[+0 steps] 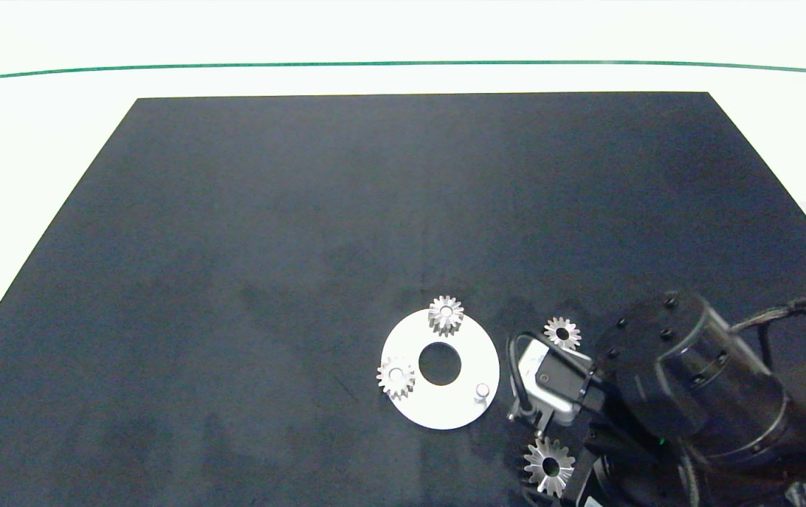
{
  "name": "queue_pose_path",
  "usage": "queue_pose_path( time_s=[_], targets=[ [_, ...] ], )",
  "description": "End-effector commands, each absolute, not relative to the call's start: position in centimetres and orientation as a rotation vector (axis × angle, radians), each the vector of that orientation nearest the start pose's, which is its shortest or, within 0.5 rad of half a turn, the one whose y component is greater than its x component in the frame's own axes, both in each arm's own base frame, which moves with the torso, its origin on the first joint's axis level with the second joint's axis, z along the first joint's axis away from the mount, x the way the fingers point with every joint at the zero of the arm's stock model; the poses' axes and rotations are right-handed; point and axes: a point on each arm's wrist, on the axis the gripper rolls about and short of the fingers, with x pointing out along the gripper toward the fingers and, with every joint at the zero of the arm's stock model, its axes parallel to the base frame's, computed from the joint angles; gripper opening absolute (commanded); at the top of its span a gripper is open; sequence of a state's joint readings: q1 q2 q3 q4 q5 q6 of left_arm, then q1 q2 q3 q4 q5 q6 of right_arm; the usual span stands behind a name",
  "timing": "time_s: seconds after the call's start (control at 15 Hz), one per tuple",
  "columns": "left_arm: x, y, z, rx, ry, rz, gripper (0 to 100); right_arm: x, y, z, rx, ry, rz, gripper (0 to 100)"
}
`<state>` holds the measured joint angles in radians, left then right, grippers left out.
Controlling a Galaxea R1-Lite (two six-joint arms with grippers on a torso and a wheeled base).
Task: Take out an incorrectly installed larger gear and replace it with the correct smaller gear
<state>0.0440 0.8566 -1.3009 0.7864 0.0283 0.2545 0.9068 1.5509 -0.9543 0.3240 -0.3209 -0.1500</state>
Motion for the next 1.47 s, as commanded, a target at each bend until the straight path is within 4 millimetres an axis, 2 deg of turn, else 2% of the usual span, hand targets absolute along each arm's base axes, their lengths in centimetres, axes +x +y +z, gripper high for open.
queue_pose_path(
  time_s=[0.07,0.27,0.47,0.67,0.93,1.2,1.47],
  targets=[
    [2.5,0.2,33.5,0.251,0.354,0.028,100,16.8,16.2,22.2,-0.536,0.627,0.496,100],
    [2.4,0.2,33.5,0.251,0.353,0.028,100,19.4,14.8,23.6,-0.448,0.618,0.372,100],
    [2.4,0.2,33.6,0.251,0.348,0.029,100,21.8,14.5,22.4,-0.512,0.671,0.337,100],
    [2.4,0.2,33.6,0.251,0.347,0.029,100,23.6,15.1,21.8,-0.523,0.706,0.328,100],
    [2.5,0.2,33.6,0.251,0.341,0.031,100,25.1,16.2,23.8,-0.526,0.766,0.387,100],
    [2.5,0.2,33.6,0.251,0.336,0.032,100,25.9,16.8,23.0,-0.527,0.794,0.416,100],
    [2.4,0.2,33.6,0.251,0.333,0.032,100,25.9,16.1,21.3,-0.51,0.864,0.425,100]
  ],
)
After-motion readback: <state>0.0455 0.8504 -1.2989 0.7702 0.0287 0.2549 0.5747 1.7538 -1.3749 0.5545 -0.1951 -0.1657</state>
